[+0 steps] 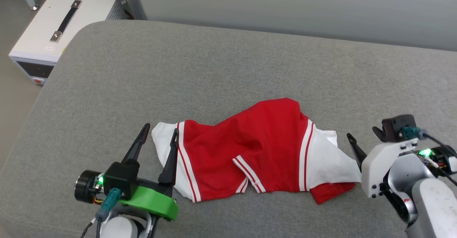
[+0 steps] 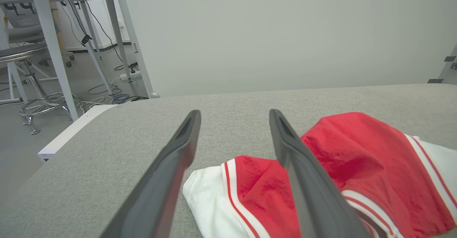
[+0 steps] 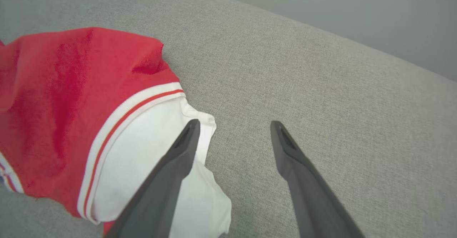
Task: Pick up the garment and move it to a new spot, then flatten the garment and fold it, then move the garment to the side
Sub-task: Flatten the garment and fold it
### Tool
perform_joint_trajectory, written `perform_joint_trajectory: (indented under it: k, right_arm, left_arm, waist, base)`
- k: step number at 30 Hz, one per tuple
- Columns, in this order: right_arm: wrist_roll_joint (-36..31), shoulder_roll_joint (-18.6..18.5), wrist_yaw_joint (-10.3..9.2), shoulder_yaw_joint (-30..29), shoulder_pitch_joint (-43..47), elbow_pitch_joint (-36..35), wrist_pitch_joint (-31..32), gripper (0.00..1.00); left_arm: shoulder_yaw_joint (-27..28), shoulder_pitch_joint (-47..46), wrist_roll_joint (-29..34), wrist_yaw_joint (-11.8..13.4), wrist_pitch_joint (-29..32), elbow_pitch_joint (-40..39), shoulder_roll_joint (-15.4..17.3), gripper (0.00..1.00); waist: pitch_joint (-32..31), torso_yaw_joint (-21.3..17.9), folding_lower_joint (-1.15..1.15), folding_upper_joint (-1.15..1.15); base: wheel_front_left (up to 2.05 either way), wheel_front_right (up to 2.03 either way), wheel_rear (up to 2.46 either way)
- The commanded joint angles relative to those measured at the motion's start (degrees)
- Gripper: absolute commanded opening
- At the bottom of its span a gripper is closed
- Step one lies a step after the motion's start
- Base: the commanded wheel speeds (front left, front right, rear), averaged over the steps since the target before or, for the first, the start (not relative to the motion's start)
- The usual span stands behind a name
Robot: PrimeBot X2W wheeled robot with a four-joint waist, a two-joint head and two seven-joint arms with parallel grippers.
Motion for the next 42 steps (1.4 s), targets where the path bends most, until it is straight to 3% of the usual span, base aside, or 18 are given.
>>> perform_joint_trajectory:
  k: [1,4,10,23,24,25,26,27,36,42]
  right_arm:
    - [2.2,-0.6,-0.06,0.5,-1.8,0.1,4.3,1.0]
    - [5.4,-3.3,-0.06,2.0,-5.2,-0.8,15.2,1.0]
    - [9.1,-7.4,-0.06,4.5,-9.3,-1.7,27.3,1.0]
    - [14.0,-12.4,-0.06,11.4,-9.1,2.0,31.4,1.0]
    - [14.2,-12.6,-0.06,11.7,-8.9,2.4,31.7,0.94]
    - [14.4,-12.9,-0.06,12.1,-8.6,2.8,32.1,0.46]
    - [14.5,-13.1,-0.06,12.4,-8.5,3.0,32.3,0.3]
    - [14.7,-13.4,-0.06,12.6,-8.4,3.1,32.3,0.0]
    - [14.9,-15.7,-0.06,11.9,-8.0,3.2,28.7,0.0]
    - [15.7,-19.4,-0.06,11.1,-6.4,1.3,26.3,0.0]
  left_arm:
    - [0.2,-1.3,0.6,-0.4,-0.3,0.1,-0.7,1.0]
    - [0.5,-2.1,0.9,-0.8,-0.3,0.1,-1.7,1.0]
    - [0.9,-3.6,1.5,-1.6,-0.3,0.2,-3.3,1.0]
    - [1.4,-5.3,2.1,-2.5,-0.3,0.4,-5.7,1.0]
    - [1.5,-5.4,2.2,-2.5,-0.3,0.4,-5.8,1.0]
    - [1.6,-5.4,2.2,-2.5,-0.3,0.4,-5.9,1.0]
    - [1.6,-5.5,2.3,-2.6,-0.3,0.5,-6.0,1.0]
    - [1.7,-5.5,2.3,-2.6,-0.3,0.5,-6.0,1.0]
    - [3.1,-4.4,3.6,-2.9,-0.3,1.2,-5.9,1.0]
    - [3.5,-3.5,4.0,-3.0,-0.3,1.2,-5.3,1.0]
  waist:
    - [2.2,2.1,0.0,0.0]
    - [4.2,3.7,0.0,0.0]
    - [7.4,6.6,0.0,0.0]
    - [11.1,10.8,0.0,0.0]
    - [11.2,10.9,0.0,0.0]
    - [11.3,11.0,0.0,0.0]
    - [11.4,11.1,0.0,0.0]
    - [11.4,11.1,0.0,0.0]
    - [7.4,7.5,0.0,0.0]
    - [3.8,3.4,0.0,0.0]
  base:
    - [0.0,0.0,0.0]
    - [0.0,0.0,0.0]
    - [0.0,0.0,0.0]
    - [0.0,0.0,0.0]
    - [0.0,0.0,0.0]
    - [0.0,0.0,0.0]
    - [0.0,0.0,0.0]
    - [0.0,0.0,0.0]
    - [0.0,0.0,0.0]
    - [0.0,0.0,0.0]
